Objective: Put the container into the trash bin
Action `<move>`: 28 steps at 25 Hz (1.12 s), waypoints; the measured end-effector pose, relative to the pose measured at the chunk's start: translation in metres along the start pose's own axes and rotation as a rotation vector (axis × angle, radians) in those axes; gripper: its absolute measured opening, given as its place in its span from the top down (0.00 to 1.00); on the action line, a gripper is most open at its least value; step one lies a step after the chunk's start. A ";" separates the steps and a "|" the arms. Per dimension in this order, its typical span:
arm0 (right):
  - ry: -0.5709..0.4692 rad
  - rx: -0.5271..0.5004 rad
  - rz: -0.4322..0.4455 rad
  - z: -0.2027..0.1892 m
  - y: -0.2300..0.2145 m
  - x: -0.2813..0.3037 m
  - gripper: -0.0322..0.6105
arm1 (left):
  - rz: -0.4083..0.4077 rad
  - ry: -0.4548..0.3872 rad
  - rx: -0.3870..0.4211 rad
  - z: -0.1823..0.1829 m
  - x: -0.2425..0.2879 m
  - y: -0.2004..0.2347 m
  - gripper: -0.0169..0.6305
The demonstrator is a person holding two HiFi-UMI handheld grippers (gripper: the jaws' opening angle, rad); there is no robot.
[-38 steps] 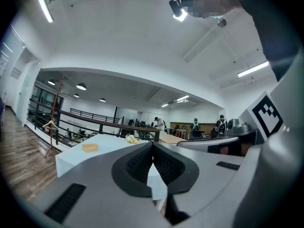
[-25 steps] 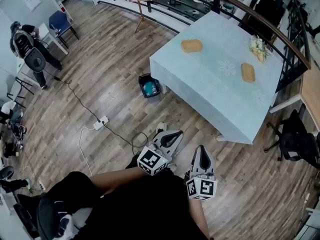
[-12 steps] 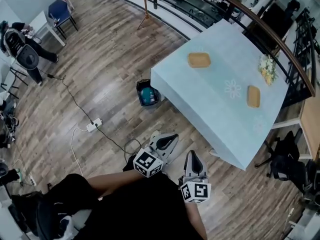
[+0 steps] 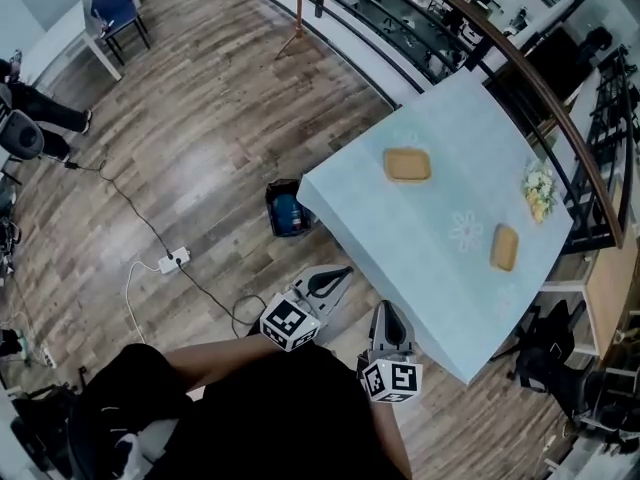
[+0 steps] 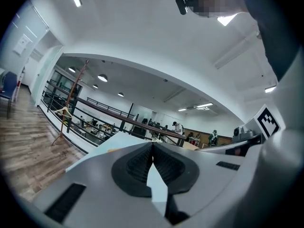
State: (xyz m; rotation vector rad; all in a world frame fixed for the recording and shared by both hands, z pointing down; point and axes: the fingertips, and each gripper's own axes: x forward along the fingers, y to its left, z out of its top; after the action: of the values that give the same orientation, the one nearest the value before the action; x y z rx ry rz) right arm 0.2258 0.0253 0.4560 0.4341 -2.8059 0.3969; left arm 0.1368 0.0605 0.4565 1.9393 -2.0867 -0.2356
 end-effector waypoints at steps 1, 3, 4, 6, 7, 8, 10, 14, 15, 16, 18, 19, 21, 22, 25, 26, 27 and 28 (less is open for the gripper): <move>0.008 0.002 0.005 0.003 0.001 0.011 0.89 | 0.001 0.000 -0.003 0.003 0.004 0.009 0.95; 0.029 -0.004 0.022 0.005 0.004 0.029 0.89 | 0.006 -0.003 -0.008 0.009 0.011 0.025 0.95; 0.041 -0.008 0.029 0.005 0.007 0.036 0.89 | 0.009 -0.007 -0.007 0.013 0.014 0.034 0.95; 0.070 -0.011 0.038 -0.001 0.010 0.048 0.89 | 0.019 -0.016 -0.003 0.020 0.020 0.052 0.95; 0.087 -0.006 0.039 -0.005 0.010 0.054 0.89 | 0.026 -0.020 -0.001 0.024 0.022 0.060 0.95; 0.103 0.002 0.039 -0.009 0.009 0.059 0.89 | 0.033 -0.024 -0.002 0.027 0.024 0.067 0.95; 0.120 0.010 0.035 -0.011 0.005 0.069 0.89 | 0.047 -0.025 -0.008 0.028 0.026 0.078 0.95; 0.133 0.004 0.036 -0.006 -0.008 0.096 0.89 | 0.084 -0.002 -0.035 0.020 0.032 0.095 0.95; 0.137 0.006 0.035 -0.005 -0.013 0.104 0.89 | 0.095 0.001 -0.043 0.018 0.035 0.099 0.95; 0.140 0.008 0.034 -0.003 -0.019 0.113 0.89 | 0.105 0.004 -0.047 0.016 0.039 0.104 0.95; 0.145 0.010 0.030 -0.001 -0.031 0.129 0.89 | 0.123 0.012 -0.049 0.014 0.046 0.112 0.95; 0.146 0.012 0.029 0.000 -0.037 0.136 0.89 | 0.129 0.017 -0.046 0.013 0.050 0.116 0.95; 0.151 0.011 0.033 0.004 -0.051 0.152 0.89 | 0.136 0.027 -0.039 0.014 0.059 0.123 0.95; 0.154 0.009 0.036 0.006 -0.057 0.160 0.89 | 0.136 0.031 -0.034 0.016 0.063 0.127 0.95; 0.167 0.005 0.044 0.011 -0.073 0.185 0.89 | 0.139 0.048 -0.017 0.025 0.078 0.140 0.95; 0.174 0.007 0.045 0.012 -0.080 0.194 0.89 | 0.141 0.053 -0.011 0.027 0.086 0.145 0.95; 0.182 0.014 0.045 0.012 -0.086 0.203 0.89 | 0.144 0.059 -0.007 0.029 0.094 0.149 0.95; 0.192 0.025 0.043 0.012 -0.093 0.212 0.89 | 0.150 0.067 -0.006 0.029 0.102 0.154 0.95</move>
State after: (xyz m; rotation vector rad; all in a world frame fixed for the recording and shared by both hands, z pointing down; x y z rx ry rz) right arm 0.0590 -0.1172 0.5311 0.3227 -2.6304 0.4578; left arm -0.0244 -0.0302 0.4859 1.7515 -2.1721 -0.1439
